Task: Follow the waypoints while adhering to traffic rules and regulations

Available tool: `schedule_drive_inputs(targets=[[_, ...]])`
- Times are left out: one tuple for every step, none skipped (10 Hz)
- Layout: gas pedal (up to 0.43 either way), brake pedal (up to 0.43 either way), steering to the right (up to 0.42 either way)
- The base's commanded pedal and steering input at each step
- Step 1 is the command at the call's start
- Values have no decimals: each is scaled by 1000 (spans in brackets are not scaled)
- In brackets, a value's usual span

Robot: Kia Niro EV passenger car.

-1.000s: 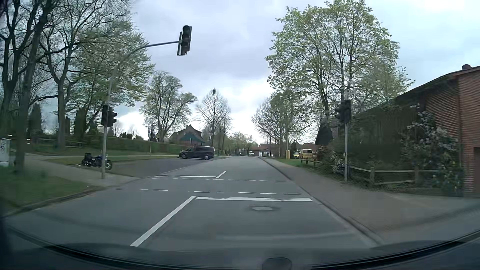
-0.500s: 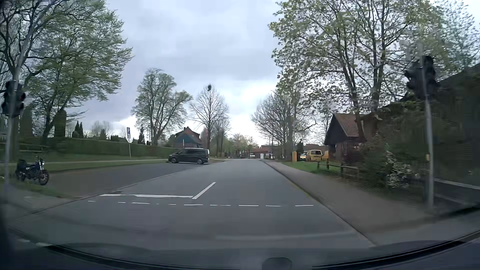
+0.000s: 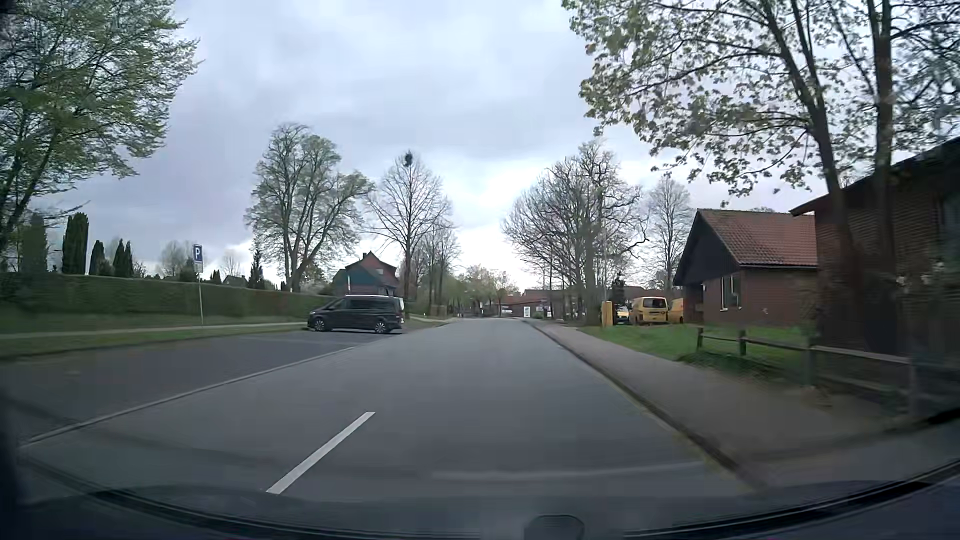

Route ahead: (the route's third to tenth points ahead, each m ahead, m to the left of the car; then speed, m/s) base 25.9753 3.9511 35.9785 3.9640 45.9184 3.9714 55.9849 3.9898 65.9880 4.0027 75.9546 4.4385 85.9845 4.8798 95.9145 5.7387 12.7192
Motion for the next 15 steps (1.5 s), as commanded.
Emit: schedule_drive_inputs(targets=[[197, 0, -2], [197, 0, -2], [197, 0, -3], [197, 0, -2], [197, 0, -3], [197, 0, -2], [197, 0, -2], [197, 0, -3], [197, 0, -3], [209, 0, -3], [209, 0, -2], [220, 0, -2], [220, 6, -1], [220, 0, -1], [220, 0, -1]])
